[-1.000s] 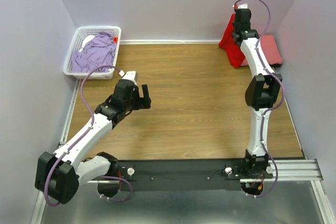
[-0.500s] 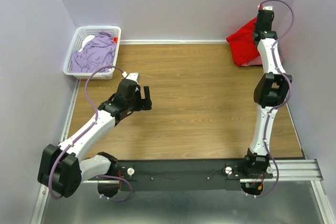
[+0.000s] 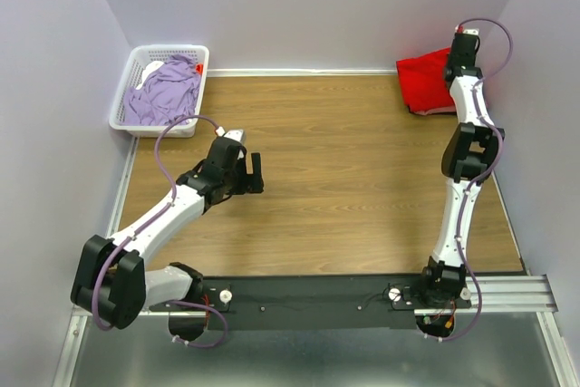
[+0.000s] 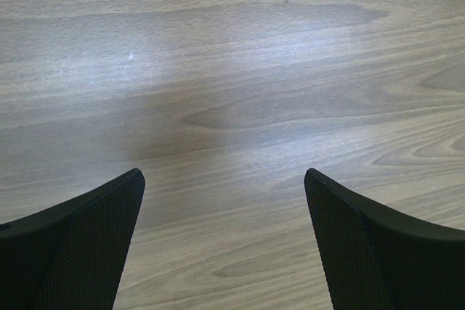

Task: Fold and stack the t-shirts
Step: Reset both grippers

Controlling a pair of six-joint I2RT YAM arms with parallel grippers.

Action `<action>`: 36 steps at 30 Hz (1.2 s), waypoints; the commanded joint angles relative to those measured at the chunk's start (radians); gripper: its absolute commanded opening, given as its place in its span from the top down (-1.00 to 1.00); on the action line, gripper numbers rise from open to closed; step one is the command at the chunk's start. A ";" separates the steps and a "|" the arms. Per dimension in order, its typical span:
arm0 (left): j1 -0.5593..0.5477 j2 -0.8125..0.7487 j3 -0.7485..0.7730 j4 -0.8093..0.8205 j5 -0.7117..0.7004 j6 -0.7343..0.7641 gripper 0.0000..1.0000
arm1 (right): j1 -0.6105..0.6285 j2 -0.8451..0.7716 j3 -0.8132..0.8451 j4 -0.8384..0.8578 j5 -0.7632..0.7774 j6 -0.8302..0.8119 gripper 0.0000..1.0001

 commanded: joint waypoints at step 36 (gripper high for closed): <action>0.005 -0.228 -0.014 0.011 -0.095 -0.098 -0.97 | -0.051 -0.286 -0.296 0.143 0.031 0.172 -0.79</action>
